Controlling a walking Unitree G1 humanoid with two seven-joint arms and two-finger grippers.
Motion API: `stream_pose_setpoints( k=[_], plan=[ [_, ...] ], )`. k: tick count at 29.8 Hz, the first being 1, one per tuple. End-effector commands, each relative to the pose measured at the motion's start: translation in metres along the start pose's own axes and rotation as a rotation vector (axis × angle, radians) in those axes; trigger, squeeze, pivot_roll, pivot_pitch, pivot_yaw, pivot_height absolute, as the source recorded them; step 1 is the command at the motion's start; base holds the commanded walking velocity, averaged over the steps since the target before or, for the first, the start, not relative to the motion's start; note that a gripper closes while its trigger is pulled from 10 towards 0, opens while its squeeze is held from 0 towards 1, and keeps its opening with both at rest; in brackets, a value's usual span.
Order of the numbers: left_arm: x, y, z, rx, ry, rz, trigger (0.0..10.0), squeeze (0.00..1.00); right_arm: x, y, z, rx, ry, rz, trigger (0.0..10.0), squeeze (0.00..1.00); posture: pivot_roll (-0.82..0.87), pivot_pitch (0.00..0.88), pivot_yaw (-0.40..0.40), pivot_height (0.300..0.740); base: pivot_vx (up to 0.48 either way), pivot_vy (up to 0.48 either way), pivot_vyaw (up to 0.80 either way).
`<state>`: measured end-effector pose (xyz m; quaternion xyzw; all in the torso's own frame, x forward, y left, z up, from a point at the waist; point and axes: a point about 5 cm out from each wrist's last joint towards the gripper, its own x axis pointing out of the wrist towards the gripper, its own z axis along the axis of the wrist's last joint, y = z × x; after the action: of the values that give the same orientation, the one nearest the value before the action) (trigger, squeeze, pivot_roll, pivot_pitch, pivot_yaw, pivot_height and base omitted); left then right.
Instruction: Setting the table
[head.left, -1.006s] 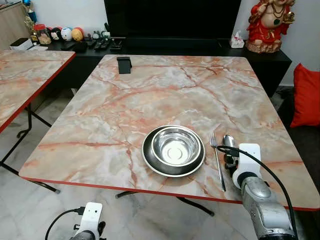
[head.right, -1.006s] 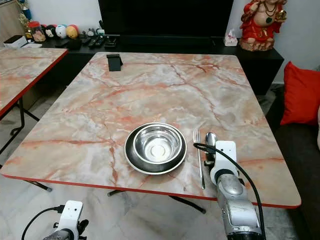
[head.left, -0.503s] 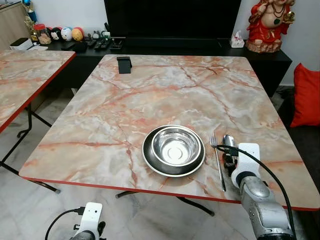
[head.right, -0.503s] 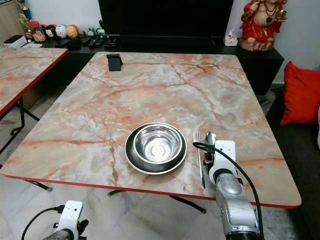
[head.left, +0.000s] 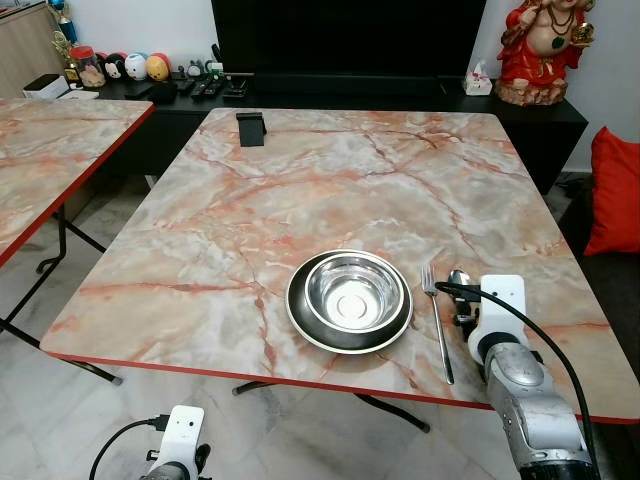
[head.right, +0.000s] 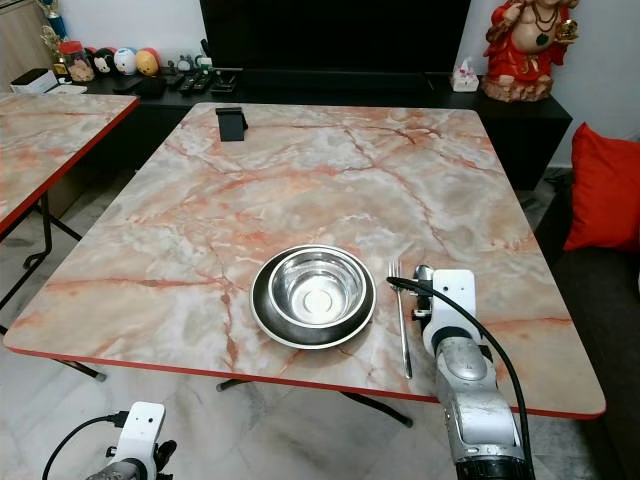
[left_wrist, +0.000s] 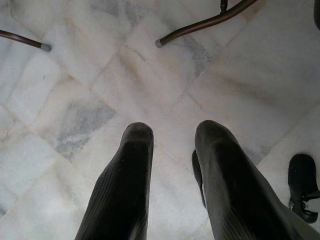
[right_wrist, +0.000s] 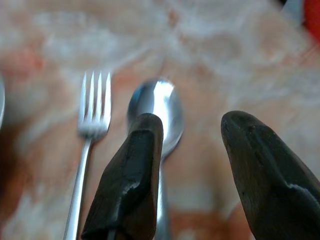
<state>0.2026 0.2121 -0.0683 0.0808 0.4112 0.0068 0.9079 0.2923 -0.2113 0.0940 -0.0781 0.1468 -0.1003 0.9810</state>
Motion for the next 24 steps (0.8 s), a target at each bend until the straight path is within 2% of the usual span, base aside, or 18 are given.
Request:
stream_pose_setpoints(
  k=[1, 3, 4, 7, 16, 19, 24],
  plan=[
    [-0.001, 0.003, -0.006, 0.004, 0.028, 0.009, 10.0, 0.00, -0.001, -0.006, 0.021, 0.019, -0.119, -0.047, 10.0, 0.00, -0.03, 0.000, 0.013, 0.740, 0.000, 0.000, 0.00],
    [-0.001, 0.004, -0.007, 0.000, 0.029, 0.012, 10.0, 0.00, -0.004, -0.012, 0.035, -0.005, -0.217, -0.097, 10.0, 0.00, -0.03, 0.000, 0.015, 0.740, 0.000, 0.000, 0.00],
    [-0.002, 0.005, -0.007, -0.013, 0.028, 0.014, 10.0, 0.00, -0.010, -0.016, 0.051, -0.016, -0.330, -0.122, 10.0, 0.00, -0.03, 0.000, 0.015, 0.740, 0.000, 0.000, 0.00],
    [-0.002, 0.006, -0.007, -0.024, 0.025, 0.010, 10.0, 0.00, -0.018, -0.019, 0.063, 0.010, -0.426, -0.152, 10.0, 0.00, -0.04, 0.000, 0.017, 0.740, 0.000, 0.000, 0.00],
    [-0.004, 0.011, -0.013, -0.056, 0.021, 0.032, 10.0, 0.00, -0.035, -0.016, 0.056, 0.035, -0.492, -0.171, 10.0, 0.00, -0.03, 0.000, 0.025, 0.740, 0.000, 0.000, 0.00],
    [-0.005, 0.013, -0.016, -0.071, 0.028, 0.038, 10.0, 0.00, -0.035, -0.015, 0.055, 0.039, -0.492, -0.172, 10.0, 0.00, -0.04, 0.000, 0.026, 0.740, 0.000, 0.000, 0.00],
    [-0.008, 0.024, -0.019, -0.088, 0.033, 0.051, 10.0, 0.00, -0.032, -0.012, 0.064, 0.047, -0.523, -0.164, 10.0, 0.00, -0.03, 0.000, 0.020, 0.740, 0.000, 0.351, 0.00]
  ],
)
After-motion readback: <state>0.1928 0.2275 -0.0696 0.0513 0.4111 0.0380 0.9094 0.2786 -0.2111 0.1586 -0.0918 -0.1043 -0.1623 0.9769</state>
